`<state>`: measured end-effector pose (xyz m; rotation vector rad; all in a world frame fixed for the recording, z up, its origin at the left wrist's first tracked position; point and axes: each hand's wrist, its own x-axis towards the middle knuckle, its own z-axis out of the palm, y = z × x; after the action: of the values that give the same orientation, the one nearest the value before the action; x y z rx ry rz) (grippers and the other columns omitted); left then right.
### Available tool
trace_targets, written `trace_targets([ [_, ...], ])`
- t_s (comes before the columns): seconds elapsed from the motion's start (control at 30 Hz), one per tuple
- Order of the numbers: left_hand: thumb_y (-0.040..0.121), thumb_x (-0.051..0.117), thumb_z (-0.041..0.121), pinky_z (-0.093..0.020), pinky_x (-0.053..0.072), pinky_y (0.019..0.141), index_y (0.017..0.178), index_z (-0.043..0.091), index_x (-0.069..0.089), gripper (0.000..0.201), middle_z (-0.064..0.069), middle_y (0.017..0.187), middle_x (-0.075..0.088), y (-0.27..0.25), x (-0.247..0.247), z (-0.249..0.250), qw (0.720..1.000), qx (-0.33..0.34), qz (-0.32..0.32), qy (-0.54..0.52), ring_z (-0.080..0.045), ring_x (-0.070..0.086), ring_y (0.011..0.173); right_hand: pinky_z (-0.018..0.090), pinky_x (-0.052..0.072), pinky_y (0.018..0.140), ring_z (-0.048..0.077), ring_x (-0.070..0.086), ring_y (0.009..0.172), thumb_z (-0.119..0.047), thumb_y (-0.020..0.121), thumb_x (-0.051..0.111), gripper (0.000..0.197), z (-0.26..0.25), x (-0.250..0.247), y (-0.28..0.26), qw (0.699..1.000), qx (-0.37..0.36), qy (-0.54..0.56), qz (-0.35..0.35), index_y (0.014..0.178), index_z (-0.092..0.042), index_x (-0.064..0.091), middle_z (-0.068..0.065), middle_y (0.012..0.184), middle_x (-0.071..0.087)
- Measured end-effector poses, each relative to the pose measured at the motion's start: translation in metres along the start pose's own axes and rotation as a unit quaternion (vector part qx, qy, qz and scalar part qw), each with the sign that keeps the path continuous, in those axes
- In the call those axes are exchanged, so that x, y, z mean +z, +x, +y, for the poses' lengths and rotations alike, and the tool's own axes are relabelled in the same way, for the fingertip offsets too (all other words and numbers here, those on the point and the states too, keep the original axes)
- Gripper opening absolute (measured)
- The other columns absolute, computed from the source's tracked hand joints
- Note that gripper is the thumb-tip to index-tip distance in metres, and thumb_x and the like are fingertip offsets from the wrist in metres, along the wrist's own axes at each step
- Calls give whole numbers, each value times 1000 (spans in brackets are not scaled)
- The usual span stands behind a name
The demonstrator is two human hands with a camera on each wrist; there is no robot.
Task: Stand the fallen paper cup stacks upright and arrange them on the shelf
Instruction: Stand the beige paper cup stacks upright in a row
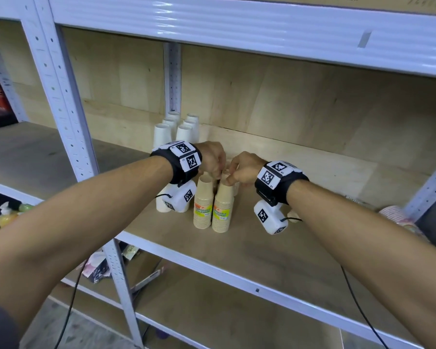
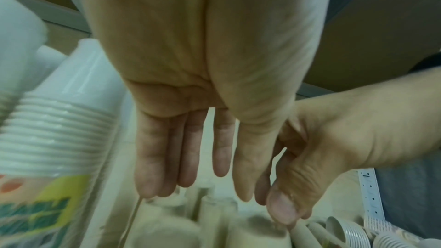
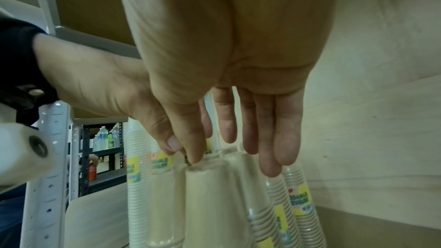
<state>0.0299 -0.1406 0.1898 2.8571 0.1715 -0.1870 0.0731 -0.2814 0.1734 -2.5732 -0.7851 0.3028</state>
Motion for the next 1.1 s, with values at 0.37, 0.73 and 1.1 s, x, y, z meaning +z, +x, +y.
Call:
trace_targets([
  [0.37,83,75,30,-27,46,77,111,22,67,30,3,103,57,38,-6,77,993,96,68,-26,-17,56,94,27,46,70,22,63,92,-25,81,77,37,76,-60,-28,988,106,-62,94,114,-12,67,5,111,65],
  [0.73,87,69,32,-28,43,80,133,21,51,51,-3,125,57,83,58,158,980,172,44,-95,-20,55,100,30,50,80,25,57,101,-27,82,69,46,184,-61,-64,956,256,-51,133,122,-11,54,9,124,56],
  [1.1,87,63,36,-41,49,95,137,20,42,57,-1,136,54,107,129,179,984,127,-21,-120,-27,58,115,41,49,97,33,55,120,-38,69,73,72,257,-8,-35,944,305,7,123,133,-14,50,12,128,55],
])
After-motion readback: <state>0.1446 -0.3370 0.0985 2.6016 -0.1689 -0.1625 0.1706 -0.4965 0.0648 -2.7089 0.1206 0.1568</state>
